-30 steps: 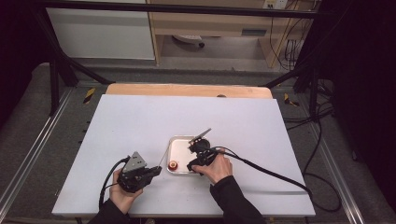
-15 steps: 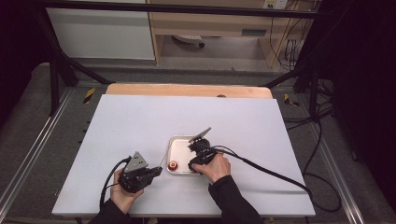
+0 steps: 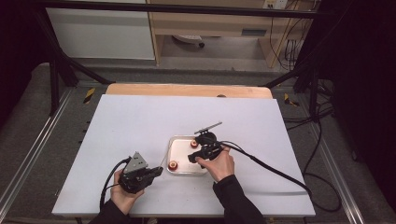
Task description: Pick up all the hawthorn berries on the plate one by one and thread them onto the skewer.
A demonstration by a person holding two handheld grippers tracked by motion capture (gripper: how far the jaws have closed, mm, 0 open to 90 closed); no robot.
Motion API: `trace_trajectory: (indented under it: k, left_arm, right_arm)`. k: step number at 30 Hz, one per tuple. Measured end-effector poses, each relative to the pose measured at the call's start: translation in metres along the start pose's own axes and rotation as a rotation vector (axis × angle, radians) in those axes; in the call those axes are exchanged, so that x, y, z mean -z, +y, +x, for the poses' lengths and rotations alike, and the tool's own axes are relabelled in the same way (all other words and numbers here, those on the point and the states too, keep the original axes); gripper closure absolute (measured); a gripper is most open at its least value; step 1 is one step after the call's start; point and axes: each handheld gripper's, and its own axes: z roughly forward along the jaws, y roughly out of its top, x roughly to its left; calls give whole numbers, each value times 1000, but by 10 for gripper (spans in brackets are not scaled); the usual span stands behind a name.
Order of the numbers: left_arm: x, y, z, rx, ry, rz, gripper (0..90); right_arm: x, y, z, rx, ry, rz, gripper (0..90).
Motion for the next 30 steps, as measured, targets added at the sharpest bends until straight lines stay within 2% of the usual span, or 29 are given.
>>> trace_trajectory:
  k: [7,9,12,14,19,22,24,30]
  left_arm:
    - [0,1,-2,38,5,-29,883]
    - [0,1,-3,49,6,-31,883]
    - [-2,1,-5,54,-4,-20,883]
    - [-5,1,-7,52,-29,-19,883]
    - [-11,3,-14,22,-40,16,882]
    - [-15,4,-21,30,-55,62,882]
    - [-18,5,-24,34,-63,73,882]
    - [-24,11,-32,58,-85,85,882]
  right_arm:
    - [25,2,-5,-57,125,-216,602]
    - [28,1,-9,-68,140,-263,602]
    - [30,-2,-12,-55,140,-329,603]
    - [31,-3,-14,-31,147,-368,603]
    - [33,-6,-13,77,134,-432,603]
    - [35,-7,-12,149,120,-474,603]
    - [37,-8,-11,194,108,-506,603]
    - [40,-10,-9,243,110,-563,603]
